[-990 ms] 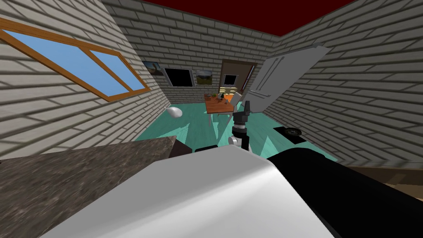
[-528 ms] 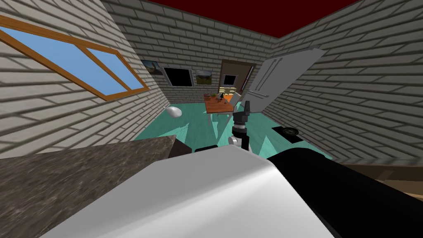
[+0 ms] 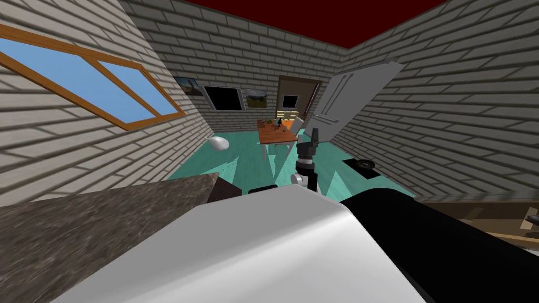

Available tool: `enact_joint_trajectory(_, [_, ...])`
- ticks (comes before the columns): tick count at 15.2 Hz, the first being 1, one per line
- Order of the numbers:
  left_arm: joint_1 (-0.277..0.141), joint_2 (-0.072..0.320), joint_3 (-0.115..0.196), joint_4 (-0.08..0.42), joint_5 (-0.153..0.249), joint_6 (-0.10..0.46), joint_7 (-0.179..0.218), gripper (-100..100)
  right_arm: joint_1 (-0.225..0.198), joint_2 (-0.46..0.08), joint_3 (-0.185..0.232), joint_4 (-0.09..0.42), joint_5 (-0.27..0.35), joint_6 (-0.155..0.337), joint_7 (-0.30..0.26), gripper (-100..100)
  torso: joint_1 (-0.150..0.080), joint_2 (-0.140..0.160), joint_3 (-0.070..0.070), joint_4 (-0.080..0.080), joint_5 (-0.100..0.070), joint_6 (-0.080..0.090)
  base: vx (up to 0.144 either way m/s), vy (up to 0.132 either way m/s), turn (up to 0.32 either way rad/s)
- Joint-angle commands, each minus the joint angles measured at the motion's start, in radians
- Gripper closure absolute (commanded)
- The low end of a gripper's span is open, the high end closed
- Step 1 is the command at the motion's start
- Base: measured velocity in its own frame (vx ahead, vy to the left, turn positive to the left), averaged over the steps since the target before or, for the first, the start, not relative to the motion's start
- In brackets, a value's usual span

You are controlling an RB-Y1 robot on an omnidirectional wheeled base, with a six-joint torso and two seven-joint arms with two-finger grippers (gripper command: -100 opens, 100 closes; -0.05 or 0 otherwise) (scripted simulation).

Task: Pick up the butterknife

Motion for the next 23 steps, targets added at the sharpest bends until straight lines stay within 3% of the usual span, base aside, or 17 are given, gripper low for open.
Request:
enact_joint_trajectory(1, [-0.034,-0.009,-0.030,0.012,-0.007,0.008,-0.001,-100,0.000,0.000,0.000,0.000,0.000,0.000,0.000,0,0.000,0.000,0.000,0.000,0.000,0.000,-0.009,0.024,-0.034])
enact_joint_trajectory(5, [-0.087,-0.020,-0.078,0.026,-0.019,0.023,0.002,-100,0.000,0.000,0.000,0.000,0.000,0.000,0.000,0,0.002,0.000,0.000,0.000,0.001,0.000,-0.009,0.023,-0.025])
enact_joint_trajectory(6, [-0.071,-0.016,-0.063,0.023,-0.015,0.016,0.001,-100,0.000,0.000,0.000,0.000,0.000,0.000,0.000,0,0.002,0.000,0.000,0.000,0.001,0.000,-0.006,0.009,-0.009])
enact_joint_trajectory(7, [-0.047,-0.012,-0.042,0.016,-0.010,0.012,0.000,100,0.000,0.000,0.000,0.000,0.000,0.000,0.000,0,0.002,0.000,0.000,0.000,0.000,0.000,0.003,-0.003,0.026])
enact_joint_trajectory(14, [0.046,0.007,0.041,-0.010,0.009,-0.015,-0.004,100,0.000,0.000,0.000,0.000,0.000,0.000,0.000,0,-0.001,-0.002,-0.001,-0.001,-0.001,0.000,0.010,-0.016,0.028])
enact_joint_trajectory(15, [0.027,0.005,0.024,-0.002,0.006,-0.011,-0.003,100,0.000,0.000,0.000,0.000,0.000,0.000,0.000,0,-0.001,-0.002,-0.001,-0.001,0.000,0.000,0.004,-0.007,0.012])
enact_joint_trajectory(16, [0.033,0.011,0.029,-0.011,0.004,-0.006,-0.005,-100,0.000,0.000,0.000,0.000,0.000,0.000,0.000,0,-0.001,-0.002,-0.001,-0.001,0.000,0.000,0.023,-0.076,-0.009])
enact_joint_trajectory(21, [0.036,0.016,0.031,-0.018,0.002,0.000,-0.007,-100,0.000,0.000,0.000,0.000,0.000,0.000,0.000,0,-0.013,-0.004,-0.003,-0.001,-0.003,0.000,0.038,-0.157,0.008])
enact_joint_trajectory(23, [-0.009,0.005,-0.008,-0.007,-0.008,0.012,-0.007,-100,0.000,0.000,0.000,0.000,0.000,0.000,0.000,0,-0.007,-0.003,-0.002,-0.001,-0.002,0.000,-0.003,-0.019,-0.024])
